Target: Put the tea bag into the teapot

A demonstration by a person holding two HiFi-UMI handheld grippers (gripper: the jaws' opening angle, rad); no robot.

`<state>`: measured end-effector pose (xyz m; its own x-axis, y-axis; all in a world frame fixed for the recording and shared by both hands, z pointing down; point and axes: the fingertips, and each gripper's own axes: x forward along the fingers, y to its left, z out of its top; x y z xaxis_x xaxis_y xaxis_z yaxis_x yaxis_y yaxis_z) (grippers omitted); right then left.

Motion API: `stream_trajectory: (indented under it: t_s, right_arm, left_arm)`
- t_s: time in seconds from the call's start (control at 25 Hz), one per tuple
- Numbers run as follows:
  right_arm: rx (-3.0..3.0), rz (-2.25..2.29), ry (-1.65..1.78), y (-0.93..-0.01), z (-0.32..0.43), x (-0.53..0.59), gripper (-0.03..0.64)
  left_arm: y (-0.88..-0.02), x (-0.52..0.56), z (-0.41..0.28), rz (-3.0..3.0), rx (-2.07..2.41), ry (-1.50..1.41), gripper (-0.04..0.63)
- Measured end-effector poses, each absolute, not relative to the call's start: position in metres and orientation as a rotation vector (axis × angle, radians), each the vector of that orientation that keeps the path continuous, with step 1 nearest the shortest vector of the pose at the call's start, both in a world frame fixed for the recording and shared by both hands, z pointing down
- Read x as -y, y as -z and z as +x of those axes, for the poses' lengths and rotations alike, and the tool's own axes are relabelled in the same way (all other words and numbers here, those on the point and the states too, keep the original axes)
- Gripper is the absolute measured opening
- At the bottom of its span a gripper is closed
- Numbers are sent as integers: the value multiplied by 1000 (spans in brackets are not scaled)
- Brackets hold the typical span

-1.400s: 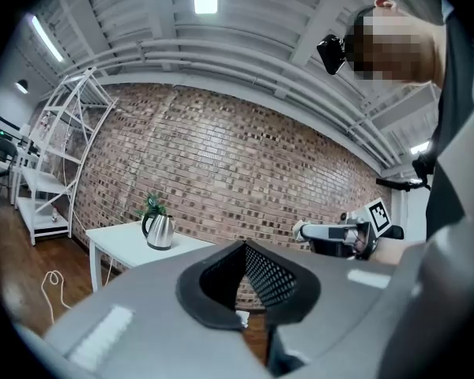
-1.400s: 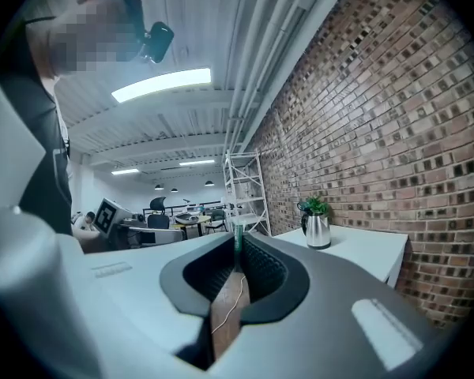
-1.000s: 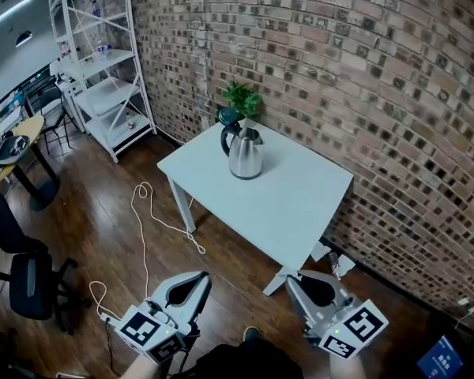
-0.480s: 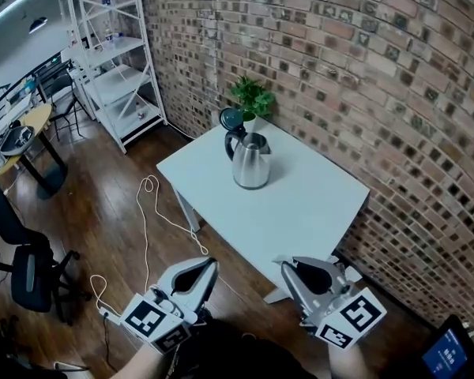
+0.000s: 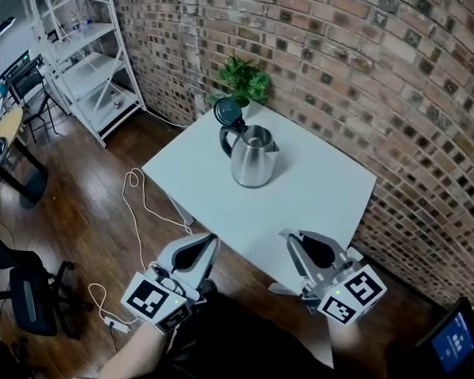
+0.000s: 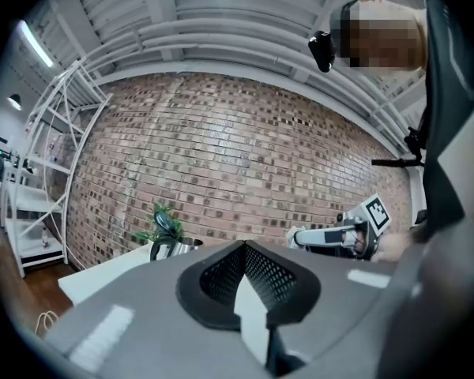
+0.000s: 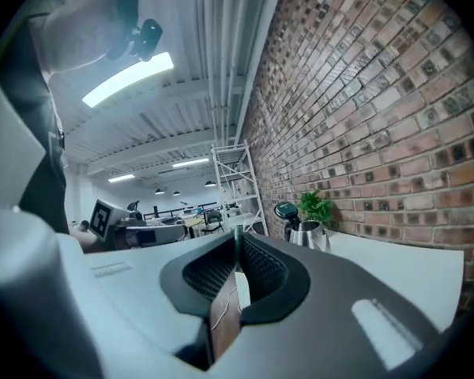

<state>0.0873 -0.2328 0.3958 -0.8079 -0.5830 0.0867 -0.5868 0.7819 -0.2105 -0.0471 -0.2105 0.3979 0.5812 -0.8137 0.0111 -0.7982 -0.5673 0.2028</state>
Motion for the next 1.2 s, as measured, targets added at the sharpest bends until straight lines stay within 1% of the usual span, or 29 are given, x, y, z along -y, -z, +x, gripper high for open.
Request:
stream_trajectory:
  t_s: [0.12, 0.24, 0.44, 0.6, 0.84, 0.96, 1.2]
  right_arm:
    - [2907, 1056, -371, -401, 64, 265, 23]
    - [2870, 1139, -406, -410, 44, 294, 23]
    - [2818, 1290, -489, -419, 27, 343, 23]
    - [2785, 1323, -471, -425, 26, 381, 23]
    - [2761, 1366, -476, -434, 31, 433, 23]
    - [2753, 1363, -485, -434, 33, 447, 23]
    - [2717, 1434, -514, -434, 29, 485, 23]
  left_arm:
    - [-401, 246, -74, 2647, 1283, 129, 5]
    - [-403, 275, -97, 2679, 1219, 75, 6]
    - [-397, 318, -116, 2706, 1145, 81, 5]
    - [-400, 352, -115, 2679, 1154, 127, 5]
    - [-431, 394, -109, 2687, 1123, 68, 5]
    - [-432, 408, -113, 2688, 1162, 23, 6]
    - [-429, 434, -120, 2708, 1087, 48, 6]
